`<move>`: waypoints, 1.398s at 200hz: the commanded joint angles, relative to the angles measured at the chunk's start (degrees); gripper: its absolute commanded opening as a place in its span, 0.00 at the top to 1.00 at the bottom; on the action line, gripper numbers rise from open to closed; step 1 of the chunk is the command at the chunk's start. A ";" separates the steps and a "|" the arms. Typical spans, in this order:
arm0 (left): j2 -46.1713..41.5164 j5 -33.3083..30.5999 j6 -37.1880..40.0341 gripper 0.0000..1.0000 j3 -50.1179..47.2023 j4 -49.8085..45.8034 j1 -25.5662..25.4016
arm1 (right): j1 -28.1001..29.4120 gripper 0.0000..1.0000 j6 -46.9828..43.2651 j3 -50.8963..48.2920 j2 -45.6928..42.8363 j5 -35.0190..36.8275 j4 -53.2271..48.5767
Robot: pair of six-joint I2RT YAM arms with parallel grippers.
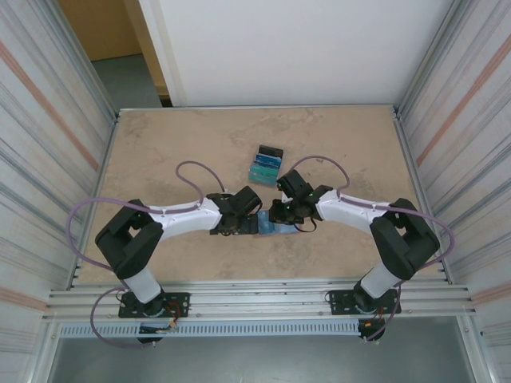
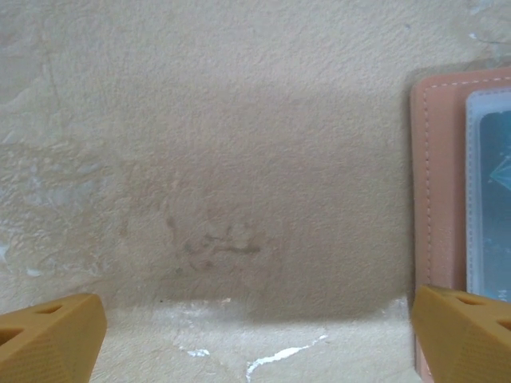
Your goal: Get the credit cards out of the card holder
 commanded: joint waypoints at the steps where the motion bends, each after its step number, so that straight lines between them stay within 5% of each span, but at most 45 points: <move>1: 0.25 2.25 1.83 0.01 0.99 2.33 0.01 | -0.69 0.81 -1.06 1.86 1.39 -2.57 0.12; 154: 3.77 2.91 1.04 0.01 0.18 2.70 0.56 | -0.94 0.74 -1.23 2.30 6.33 -0.33 -1.72; 279: 7.88 2.95 2.35 0.01 0.95 0.32 0.66 | -1.70 0.76 1.12 -0.49 7.21 -8.21 6.79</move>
